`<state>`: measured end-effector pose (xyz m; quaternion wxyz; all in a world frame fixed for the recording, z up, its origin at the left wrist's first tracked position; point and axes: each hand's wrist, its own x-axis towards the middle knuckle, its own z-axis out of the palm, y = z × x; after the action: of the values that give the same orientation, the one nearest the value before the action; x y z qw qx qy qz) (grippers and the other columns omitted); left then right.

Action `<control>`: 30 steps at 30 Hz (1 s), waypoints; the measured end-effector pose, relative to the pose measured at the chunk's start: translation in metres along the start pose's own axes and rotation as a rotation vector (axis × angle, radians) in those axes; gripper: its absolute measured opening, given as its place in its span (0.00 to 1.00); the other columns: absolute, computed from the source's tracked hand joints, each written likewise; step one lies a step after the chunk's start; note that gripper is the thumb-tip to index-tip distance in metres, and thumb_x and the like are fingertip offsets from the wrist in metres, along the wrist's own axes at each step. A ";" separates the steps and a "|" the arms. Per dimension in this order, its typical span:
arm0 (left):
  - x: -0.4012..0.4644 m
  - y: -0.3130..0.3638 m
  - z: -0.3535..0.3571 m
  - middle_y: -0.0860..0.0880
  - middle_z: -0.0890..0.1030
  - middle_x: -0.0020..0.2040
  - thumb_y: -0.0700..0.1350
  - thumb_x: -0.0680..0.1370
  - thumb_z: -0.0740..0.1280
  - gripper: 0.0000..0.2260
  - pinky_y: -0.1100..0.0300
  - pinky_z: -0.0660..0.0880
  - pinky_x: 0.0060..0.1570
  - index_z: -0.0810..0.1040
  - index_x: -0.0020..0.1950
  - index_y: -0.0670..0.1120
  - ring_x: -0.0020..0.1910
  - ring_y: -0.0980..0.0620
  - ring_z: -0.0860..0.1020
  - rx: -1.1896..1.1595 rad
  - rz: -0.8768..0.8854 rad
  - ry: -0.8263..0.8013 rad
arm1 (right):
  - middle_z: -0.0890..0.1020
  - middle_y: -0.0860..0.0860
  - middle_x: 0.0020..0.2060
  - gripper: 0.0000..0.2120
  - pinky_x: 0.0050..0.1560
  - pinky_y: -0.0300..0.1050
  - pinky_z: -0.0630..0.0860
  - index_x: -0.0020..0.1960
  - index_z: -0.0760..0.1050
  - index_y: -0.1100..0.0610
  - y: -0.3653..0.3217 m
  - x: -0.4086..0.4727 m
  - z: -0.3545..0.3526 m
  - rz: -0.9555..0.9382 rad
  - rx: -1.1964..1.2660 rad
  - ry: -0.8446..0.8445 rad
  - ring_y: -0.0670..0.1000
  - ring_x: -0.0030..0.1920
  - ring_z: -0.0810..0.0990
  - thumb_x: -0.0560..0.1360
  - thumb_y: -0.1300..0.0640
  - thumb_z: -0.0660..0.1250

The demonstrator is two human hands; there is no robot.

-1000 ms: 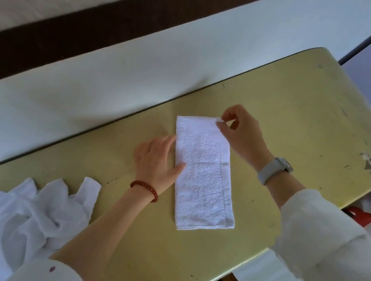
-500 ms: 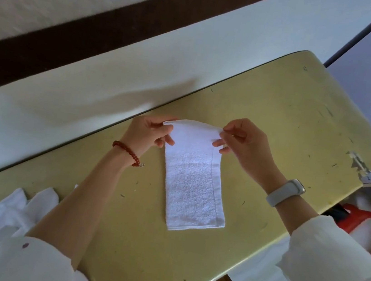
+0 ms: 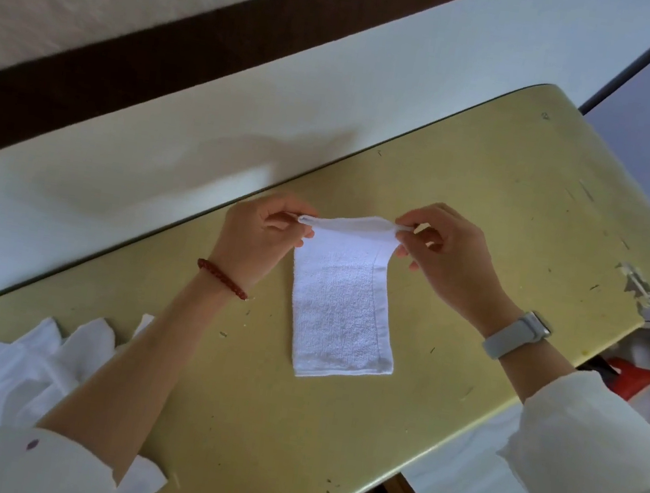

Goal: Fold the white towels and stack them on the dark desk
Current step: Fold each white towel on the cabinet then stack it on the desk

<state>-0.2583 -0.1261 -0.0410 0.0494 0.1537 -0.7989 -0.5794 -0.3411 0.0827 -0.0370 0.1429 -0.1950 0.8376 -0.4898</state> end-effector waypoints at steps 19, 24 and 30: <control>-0.113 -0.083 0.026 0.51 0.83 0.45 0.40 0.72 0.61 0.05 0.63 0.76 0.27 0.71 0.46 0.50 0.41 0.54 0.82 0.642 0.566 -0.172 | 0.81 0.51 0.41 0.04 0.23 0.41 0.71 0.45 0.74 0.56 0.070 -0.124 0.036 -0.445 -0.555 -0.036 0.53 0.35 0.79 0.74 0.61 0.61; -0.116 -0.091 0.023 0.50 0.82 0.50 0.40 0.73 0.60 0.05 0.59 0.77 0.27 0.71 0.47 0.48 0.47 0.53 0.81 0.636 0.565 -0.226 | 0.81 0.51 0.40 0.04 0.25 0.41 0.70 0.46 0.70 0.55 0.073 -0.128 0.040 -0.475 -0.618 -0.045 0.52 0.35 0.78 0.73 0.62 0.62; -0.119 -0.098 0.023 0.52 0.73 0.55 0.39 0.74 0.60 0.05 0.59 0.76 0.26 0.72 0.47 0.47 0.58 0.54 0.74 0.675 0.590 -0.268 | 0.80 0.52 0.41 0.05 0.29 0.41 0.70 0.41 0.76 0.59 0.078 -0.132 0.041 -0.498 -0.715 -0.065 0.53 0.36 0.76 0.69 0.67 0.65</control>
<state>-0.1333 -0.0965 -0.1294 0.0556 -0.1488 -0.9516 -0.2632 -0.2214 0.1476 -0.1186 -0.0298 -0.4435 0.8770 -0.1822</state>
